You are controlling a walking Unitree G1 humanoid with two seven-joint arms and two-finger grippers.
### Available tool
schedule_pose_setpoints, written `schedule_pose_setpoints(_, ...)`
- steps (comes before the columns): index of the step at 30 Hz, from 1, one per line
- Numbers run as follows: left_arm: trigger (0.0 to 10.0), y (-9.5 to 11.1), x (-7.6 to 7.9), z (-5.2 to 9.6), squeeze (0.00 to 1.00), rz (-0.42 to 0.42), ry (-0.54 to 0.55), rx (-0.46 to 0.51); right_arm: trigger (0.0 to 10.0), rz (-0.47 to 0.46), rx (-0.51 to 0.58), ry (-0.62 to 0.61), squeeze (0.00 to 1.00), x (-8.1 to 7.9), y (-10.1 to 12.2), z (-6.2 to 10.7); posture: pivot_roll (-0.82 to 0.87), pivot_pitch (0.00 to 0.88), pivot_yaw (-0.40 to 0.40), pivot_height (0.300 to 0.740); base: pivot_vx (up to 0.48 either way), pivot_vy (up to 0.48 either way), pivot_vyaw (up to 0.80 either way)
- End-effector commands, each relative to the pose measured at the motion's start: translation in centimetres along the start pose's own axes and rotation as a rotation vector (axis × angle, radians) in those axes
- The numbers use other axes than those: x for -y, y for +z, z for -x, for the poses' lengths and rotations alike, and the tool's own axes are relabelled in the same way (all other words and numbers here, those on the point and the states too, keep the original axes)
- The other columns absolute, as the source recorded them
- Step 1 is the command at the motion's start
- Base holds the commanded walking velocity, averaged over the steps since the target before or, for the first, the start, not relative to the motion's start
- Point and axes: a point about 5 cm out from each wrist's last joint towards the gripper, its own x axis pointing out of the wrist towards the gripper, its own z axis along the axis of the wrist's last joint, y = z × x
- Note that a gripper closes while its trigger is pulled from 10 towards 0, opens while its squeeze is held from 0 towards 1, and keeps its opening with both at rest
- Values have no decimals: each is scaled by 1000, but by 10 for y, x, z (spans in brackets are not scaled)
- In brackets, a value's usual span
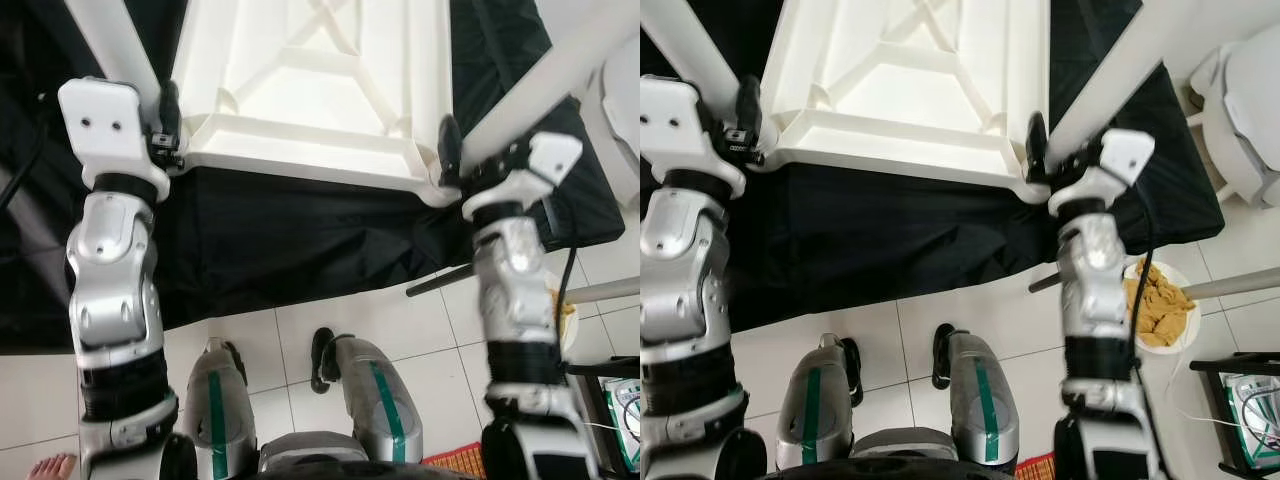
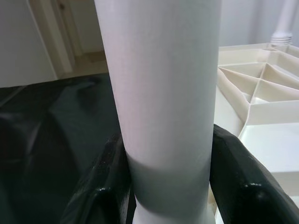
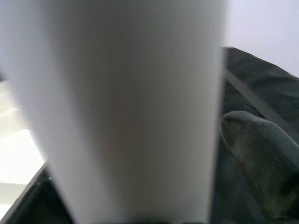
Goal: Building children table
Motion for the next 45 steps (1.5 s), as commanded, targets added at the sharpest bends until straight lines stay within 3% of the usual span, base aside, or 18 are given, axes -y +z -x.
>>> schedule_pose_setpoints(1,10000,-11,-6,7,0,-5,88,-85,10000,-12,-38,55,0,0,-6,-3,145,146,-142,740,0,0,0)
schedule_pose_setpoints(13,10000,1,-8,23,0,2,91,-68,10000,-27,-90,288,0,-7,-10,-26,171,141,-171,740,0,0,0)
schedule_pose_setpoints(24,10000,12,-20,32,0,-19,65,-17,10000,-26,-96,352,0,-9,-12,-28,182,134,-181,740,0,0,0)
schedule_pose_setpoints(31,10000,17,-28,40,0,-22,17,11,10000,-22,-84,362,0,-6,-12,-18,182,126,-175,740,0,0,0)
schedule_pose_setpoints(37,10000,27,-33,41,0,-7,-41,71,10000,2,-76,370,0,-1,-10,-11,172,116,-166,740,0,0,0)
schedule_pose_setpoints(45,10000,34,-12,49,0,59,-266,114,10000,28,-75,389,0,3,-8,-4,159,112,-152,740,0,0,0)
